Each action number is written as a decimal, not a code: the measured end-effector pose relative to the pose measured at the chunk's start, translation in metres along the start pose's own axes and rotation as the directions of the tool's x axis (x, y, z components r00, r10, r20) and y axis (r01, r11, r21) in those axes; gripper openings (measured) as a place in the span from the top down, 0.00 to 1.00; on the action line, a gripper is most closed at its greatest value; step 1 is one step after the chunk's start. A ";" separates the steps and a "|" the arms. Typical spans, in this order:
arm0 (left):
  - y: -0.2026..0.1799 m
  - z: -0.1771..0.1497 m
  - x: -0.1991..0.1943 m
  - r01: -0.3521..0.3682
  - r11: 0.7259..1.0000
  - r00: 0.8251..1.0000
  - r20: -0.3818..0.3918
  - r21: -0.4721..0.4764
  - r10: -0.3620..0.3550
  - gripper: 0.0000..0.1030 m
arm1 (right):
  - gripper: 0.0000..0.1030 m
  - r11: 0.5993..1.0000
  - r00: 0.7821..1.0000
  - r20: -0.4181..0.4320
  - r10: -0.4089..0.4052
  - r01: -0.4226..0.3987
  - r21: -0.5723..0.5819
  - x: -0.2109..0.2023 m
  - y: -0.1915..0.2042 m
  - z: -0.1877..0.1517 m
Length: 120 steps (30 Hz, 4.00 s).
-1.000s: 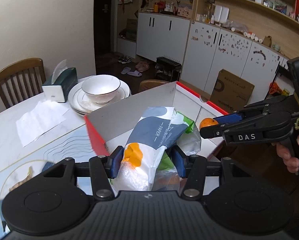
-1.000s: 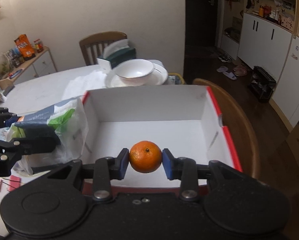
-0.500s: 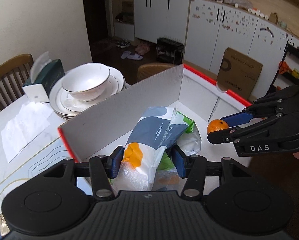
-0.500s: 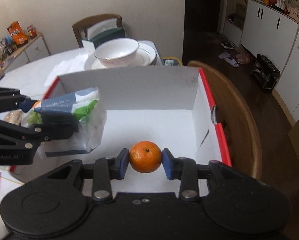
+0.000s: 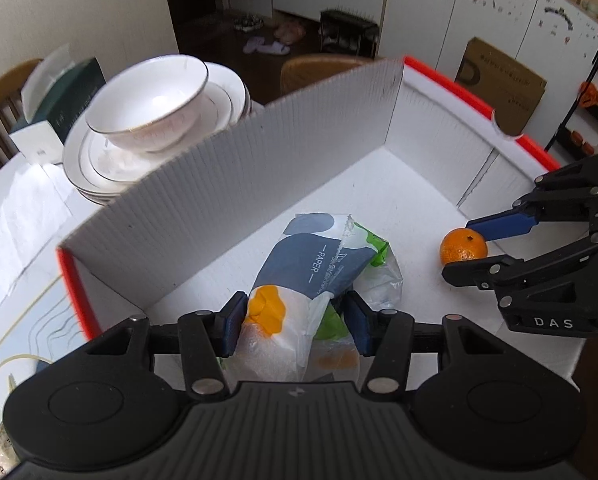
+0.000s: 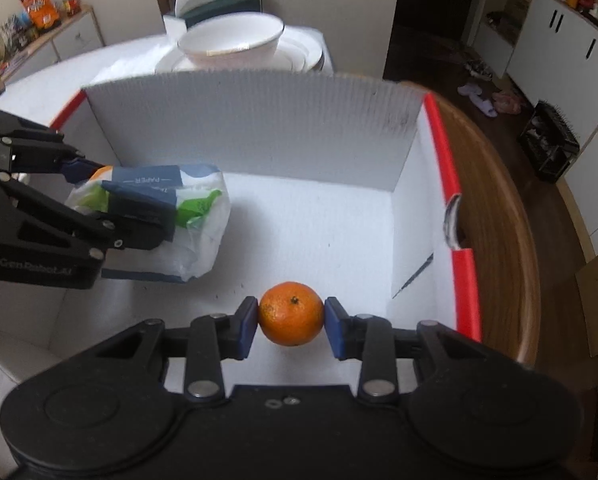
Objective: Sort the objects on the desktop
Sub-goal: 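Open the right tool on the tangerine while the left tool releases the tissues, then withdraw both tools from the box back over the table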
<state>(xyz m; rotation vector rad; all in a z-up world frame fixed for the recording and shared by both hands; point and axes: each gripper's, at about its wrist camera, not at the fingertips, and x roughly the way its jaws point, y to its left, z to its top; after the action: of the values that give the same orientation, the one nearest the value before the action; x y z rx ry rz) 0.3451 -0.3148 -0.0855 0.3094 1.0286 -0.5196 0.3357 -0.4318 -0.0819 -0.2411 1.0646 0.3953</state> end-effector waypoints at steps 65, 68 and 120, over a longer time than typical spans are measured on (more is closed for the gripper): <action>0.008 -0.083 -0.189 0.002 0.991 0.924 0.379 -0.136 0.050 0.30 | 0.27 0.991 0.960 0.247 0.132 -0.120 -0.064 -0.126 0.059 -0.010; 0.015 -0.098 -0.201 -0.014 0.987 0.916 0.394 -0.161 0.077 0.30 | 0.25 0.991 0.952 0.279 0.124 -0.106 -0.078 -0.130 0.071 -0.013; 0.193 -0.363 -0.187 -0.081 0.964 0.978 0.167 -0.253 0.126 0.00 | 0.13 0.989 0.969 0.216 0.119 -0.097 -0.112 -0.029 0.315 0.006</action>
<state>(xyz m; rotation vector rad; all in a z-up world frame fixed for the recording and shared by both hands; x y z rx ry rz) 0.1088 0.0699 -0.0984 0.0928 0.8819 -0.3146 0.1940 -0.1505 -0.0546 -0.2231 0.8400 0.5622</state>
